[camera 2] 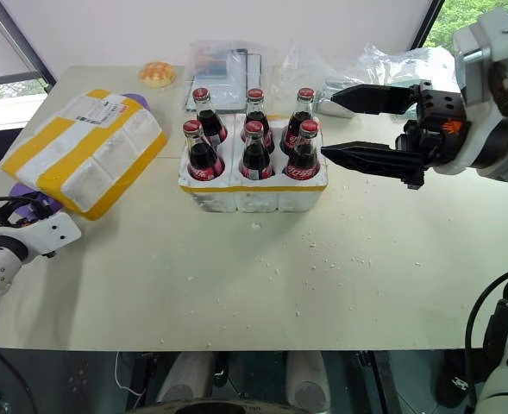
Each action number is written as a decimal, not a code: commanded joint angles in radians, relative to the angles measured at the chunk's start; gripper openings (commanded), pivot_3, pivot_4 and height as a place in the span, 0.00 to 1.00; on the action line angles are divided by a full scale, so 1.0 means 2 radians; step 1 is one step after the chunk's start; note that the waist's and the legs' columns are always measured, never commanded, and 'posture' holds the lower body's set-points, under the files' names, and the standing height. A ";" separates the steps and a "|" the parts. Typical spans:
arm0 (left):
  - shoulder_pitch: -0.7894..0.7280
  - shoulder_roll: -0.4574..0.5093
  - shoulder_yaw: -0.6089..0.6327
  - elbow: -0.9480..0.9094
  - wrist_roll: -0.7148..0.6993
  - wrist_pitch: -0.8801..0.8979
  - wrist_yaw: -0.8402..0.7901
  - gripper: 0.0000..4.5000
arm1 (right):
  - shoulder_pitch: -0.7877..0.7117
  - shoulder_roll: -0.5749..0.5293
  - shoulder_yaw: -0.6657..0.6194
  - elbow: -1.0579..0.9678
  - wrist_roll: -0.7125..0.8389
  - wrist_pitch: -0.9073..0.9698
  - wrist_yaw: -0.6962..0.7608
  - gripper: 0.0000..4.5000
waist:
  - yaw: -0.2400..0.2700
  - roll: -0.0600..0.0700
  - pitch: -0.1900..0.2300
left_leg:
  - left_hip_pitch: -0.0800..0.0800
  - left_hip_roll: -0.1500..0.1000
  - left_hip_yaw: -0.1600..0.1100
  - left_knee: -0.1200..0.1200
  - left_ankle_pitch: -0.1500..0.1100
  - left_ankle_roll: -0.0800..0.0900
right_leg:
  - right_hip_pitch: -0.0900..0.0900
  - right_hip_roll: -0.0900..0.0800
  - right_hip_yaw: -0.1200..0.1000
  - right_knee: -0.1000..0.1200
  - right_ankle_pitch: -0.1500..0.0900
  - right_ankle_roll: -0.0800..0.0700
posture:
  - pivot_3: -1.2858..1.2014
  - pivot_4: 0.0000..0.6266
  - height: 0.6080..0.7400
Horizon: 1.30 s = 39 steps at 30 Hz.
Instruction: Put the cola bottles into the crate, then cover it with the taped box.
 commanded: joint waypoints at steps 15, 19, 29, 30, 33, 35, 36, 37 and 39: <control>-0.097 -0.031 -0.025 0.106 0.044 0.032 0.078 1.00 | -0.006 -0.021 -0.022 -0.012 0.003 -0.012 -0.015 0.99 | 0.000 0.000 0.000 | 0.000 0.000 0.000 0.000 0.000 0.000 | 0.000 0.000 0.000 0.000 0.000 0.000 | 0.52 0.24 0.98; -0.110 -0.038 -0.028 0.111 0.039 0.041 0.071 1.00 | -0.007 -0.017 -0.022 -0.014 0.006 -0.013 -0.023 0.99 | 0.001 0.000 0.000 | 0.000 0.000 0.000 0.000 0.000 0.000 | 0.000 0.000 0.000 0.001 0.000 0.000 | 0.52 0.24 0.98; -0.137 -0.037 -0.033 0.130 0.035 0.046 0.064 0.24 | 0.003 -0.011 -0.021 -0.021 0.005 -0.020 -0.036 1.00 | 0.001 0.000 0.000 | 0.000 0.000 0.000 0.000 0.000 0.000 | 0.000 0.000 0.000 0.001 0.000 0.001 | 0.52 0.24 0.98; -0.138 -0.036 -0.032 0.130 0.036 0.047 0.063 0.24 | 0.004 -0.010 -0.020 -0.021 0.004 -0.021 -0.037 1.00 | 0.001 0.000 -0.001 | 0.000 0.000 0.000 0.000 0.000 0.000 | 0.000 0.000 0.000 0.001 0.000 0.001 | 0.52 0.24 0.98; -0.137 -0.029 -0.027 0.126 0.035 0.049 0.059 0.24 | 0.005 -0.007 -0.017 -0.021 0.003 -0.024 -0.039 1.00 | 0.001 0.000 -0.001 | 0.000 0.000 0.000 0.000 0.000 0.000 | 0.000 0.000 0.000 0.001 0.000 0.001 | 0.52 0.24 0.98; -0.136 -0.022 -0.022 0.121 0.034 0.050 0.056 0.24 | 0.005 -0.005 -0.015 -0.020 0.003 -0.025 -0.041 1.00 | 0.000 0.000 -0.001 | 0.000 0.000 0.000 0.000 0.000 0.000 | 0.000 0.000 0.000 0.001 0.000 0.001 | 0.52 0.24 0.98; -0.136 -0.018 -0.020 0.119 0.033 0.050 0.054 0.24 | 0.004 -0.004 -0.015 -0.019 0.003 -0.026 -0.042 1.00 | 0.000 0.000 -0.001 | 0.000 0.000 0.000 0.000 0.000 0.000 | 0.000 0.000 0.000 0.001 0.000 0.001 | 0.52 0.24 0.98; -0.137 -0.012 -0.016 0.117 0.032 0.050 0.052 0.24 | 0.004 -0.004 -0.014 -0.018 0.002 -0.027 -0.042 1.00 | -0.001 0.000 -0.001 | 0.000 0.000 0.000 0.000 0.000 0.000 | 0.000 0.000 0.000 0.001 0.000 0.001 | 0.52 0.24 0.98; -0.141 0.000 -0.009 0.115 0.029 0.048 0.047 0.24 | 0.004 -0.003 -0.012 -0.014 -0.002 -0.029 -0.041 1.00 | -0.001 0.000 -0.001 | 0.000 0.000 0.000 0.000 0.000 0.000 | 0.000 0.000 0.000 0.001 0.000 0.001 | 0.52 0.24 0.98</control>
